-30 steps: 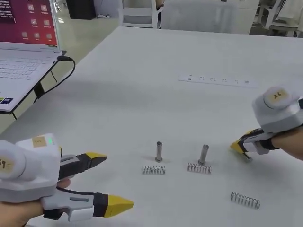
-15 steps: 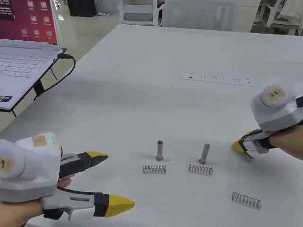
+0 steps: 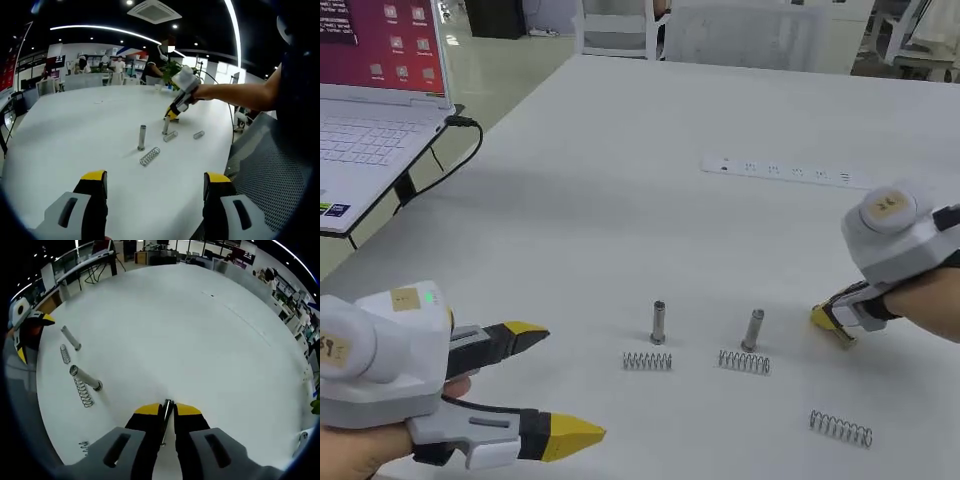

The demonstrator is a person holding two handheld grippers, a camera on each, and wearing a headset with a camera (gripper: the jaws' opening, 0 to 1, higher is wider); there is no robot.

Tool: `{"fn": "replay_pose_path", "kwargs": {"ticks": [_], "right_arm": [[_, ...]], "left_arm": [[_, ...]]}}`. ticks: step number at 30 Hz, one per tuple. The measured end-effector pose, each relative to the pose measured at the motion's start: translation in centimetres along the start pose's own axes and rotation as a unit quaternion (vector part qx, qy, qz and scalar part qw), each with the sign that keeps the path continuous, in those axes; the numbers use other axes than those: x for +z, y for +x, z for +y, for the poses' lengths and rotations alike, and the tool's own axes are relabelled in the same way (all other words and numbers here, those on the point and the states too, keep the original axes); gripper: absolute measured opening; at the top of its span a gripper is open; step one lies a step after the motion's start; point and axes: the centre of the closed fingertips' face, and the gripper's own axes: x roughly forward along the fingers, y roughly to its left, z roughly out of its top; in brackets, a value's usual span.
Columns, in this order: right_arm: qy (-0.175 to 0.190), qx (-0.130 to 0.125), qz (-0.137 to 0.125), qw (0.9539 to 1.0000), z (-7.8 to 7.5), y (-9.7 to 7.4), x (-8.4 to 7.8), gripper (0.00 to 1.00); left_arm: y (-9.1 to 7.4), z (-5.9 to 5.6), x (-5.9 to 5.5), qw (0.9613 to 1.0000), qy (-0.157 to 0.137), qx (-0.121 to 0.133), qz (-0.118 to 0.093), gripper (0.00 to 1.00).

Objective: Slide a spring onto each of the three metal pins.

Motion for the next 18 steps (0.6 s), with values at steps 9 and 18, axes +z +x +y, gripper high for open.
{"fn": "replay_pose_path", "kwargs": {"ticks": [9,18], "right_arm": [[0.019,0.000,0.017,0.9997,0.21,0.13,0.02,0.07],[0.040,-0.012,0.036,0.9985,0.20,0.15,-0.03,0.06]], "left_arm": [[0.02,0.09,0.04,1.0000,-0.004,0.001,-0.003,0.74],[0.06,0.08,0.05,1.0000,-0.002,-0.001,-0.004,0.74]]}}
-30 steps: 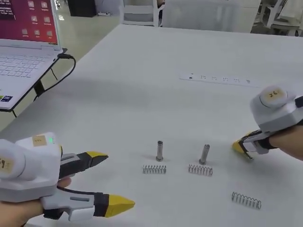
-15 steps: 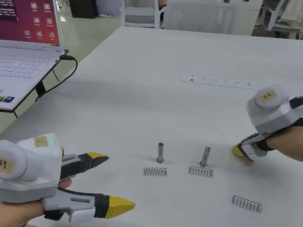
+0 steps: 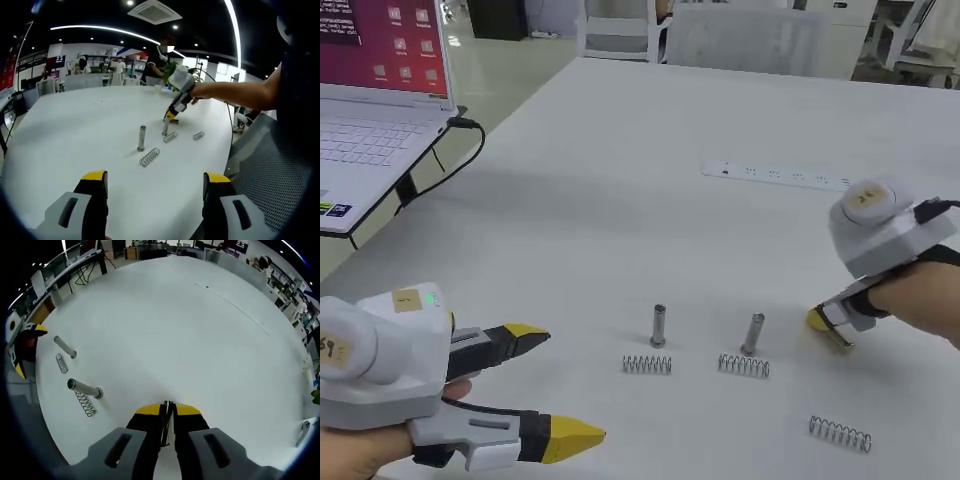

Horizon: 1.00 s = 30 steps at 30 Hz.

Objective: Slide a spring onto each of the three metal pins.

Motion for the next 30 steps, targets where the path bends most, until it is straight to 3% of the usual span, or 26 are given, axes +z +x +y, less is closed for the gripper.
{"fn": "replay_pose_path", "kwargs": {"ticks": [8,22,30], "right_arm": [[0.017,-0.003,-0.013,0.9998,0.0,-0.4,-0.1,0.05],[0.015,-0.005,-0.051,0.9986,1.2,-4.0,0.0,0.05],[0.011,-0.009,-0.063,0.9979,1.6,-5.0,-0.3,0.05]], "left_arm": [[0.0,0.0,0.1,1.0000,0.002,0.000,-0.003,0.74],[0.1,-0.3,0.0,1.0000,0.007,-0.007,0.001,0.74],[0.1,-0.4,-0.1,0.9999,0.010,-0.009,0.004,0.74]]}}
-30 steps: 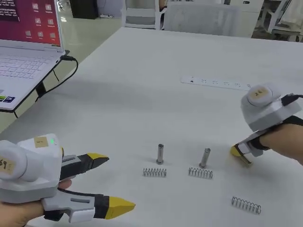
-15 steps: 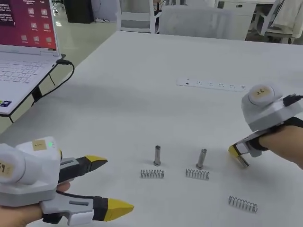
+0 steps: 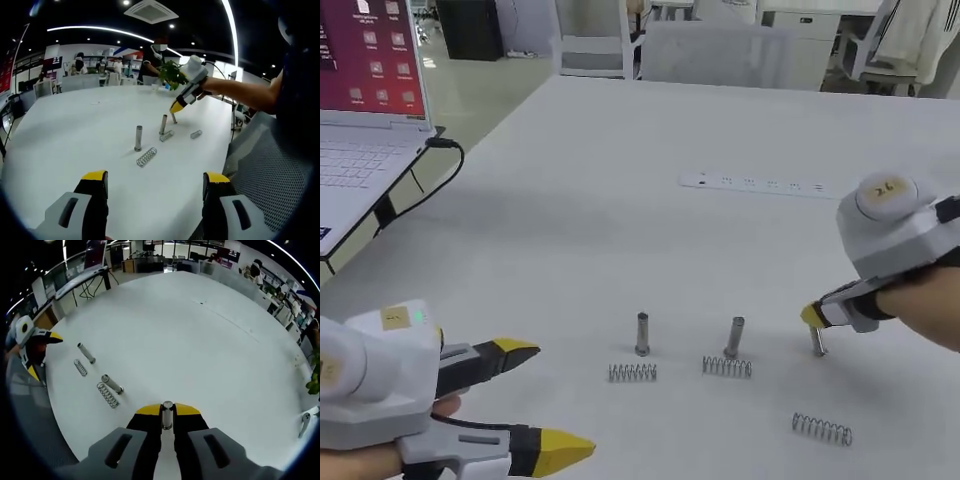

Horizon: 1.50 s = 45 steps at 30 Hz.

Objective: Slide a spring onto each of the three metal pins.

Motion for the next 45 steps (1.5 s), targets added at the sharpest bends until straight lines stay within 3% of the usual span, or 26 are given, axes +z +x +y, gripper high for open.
{"fn": "replay_pose_path", "kwargs": {"ticks": [11,32,45], "right_arm": [[0.000,0.002,-0.011,0.9999,0.3,-1.0,-1.2,0.05],[-0.004,0.021,-0.080,0.9966,0.7,-1.4,-1.4,0.05],[-0.014,0.025,-0.082,0.9962,1.0,-1.7,-1.8,0.06]], "left_arm": [[0.1,-0.3,-0.1,1.0000,0.002,-0.003,0.006,0.74],[0.1,-0.3,-0.2,1.0000,0.001,-0.002,0.008,0.73],[0.2,-0.4,-0.3,0.9999,0.003,-0.005,0.011,0.73]]}}
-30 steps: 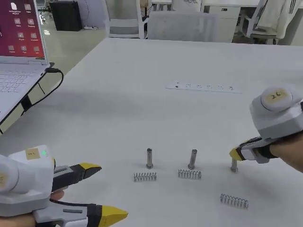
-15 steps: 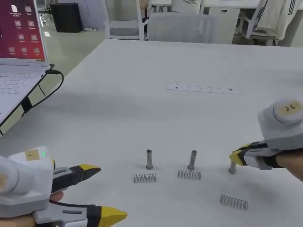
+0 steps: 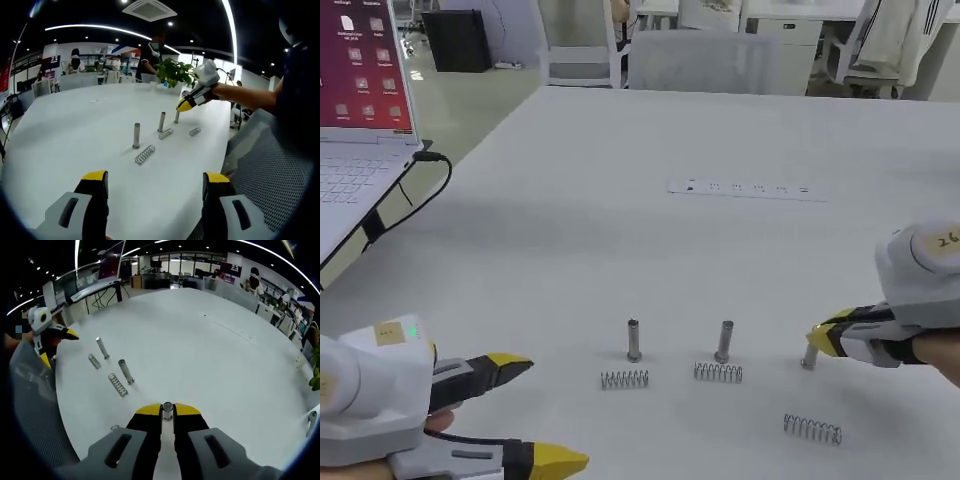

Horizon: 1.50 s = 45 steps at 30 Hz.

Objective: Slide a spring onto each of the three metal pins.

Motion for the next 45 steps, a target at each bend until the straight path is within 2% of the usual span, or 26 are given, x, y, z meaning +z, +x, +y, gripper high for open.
{"fn": "replay_pose_path", "kwargs": {"ticks": [32,45], "right_arm": [[-0.001,0.003,0.009,1.0000,-0.5,0.4,-0.9,0.09],[0.001,0.002,0.010,1.0000,-0.4,-0.1,-1.6,0.11]], "left_arm": [[0.1,0.1,0.1,1.0000,-0.003,0.002,-0.002,0.73],[0.1,0.1,-0.1,1.0000,-0.002,0.001,0.001,0.73]]}}
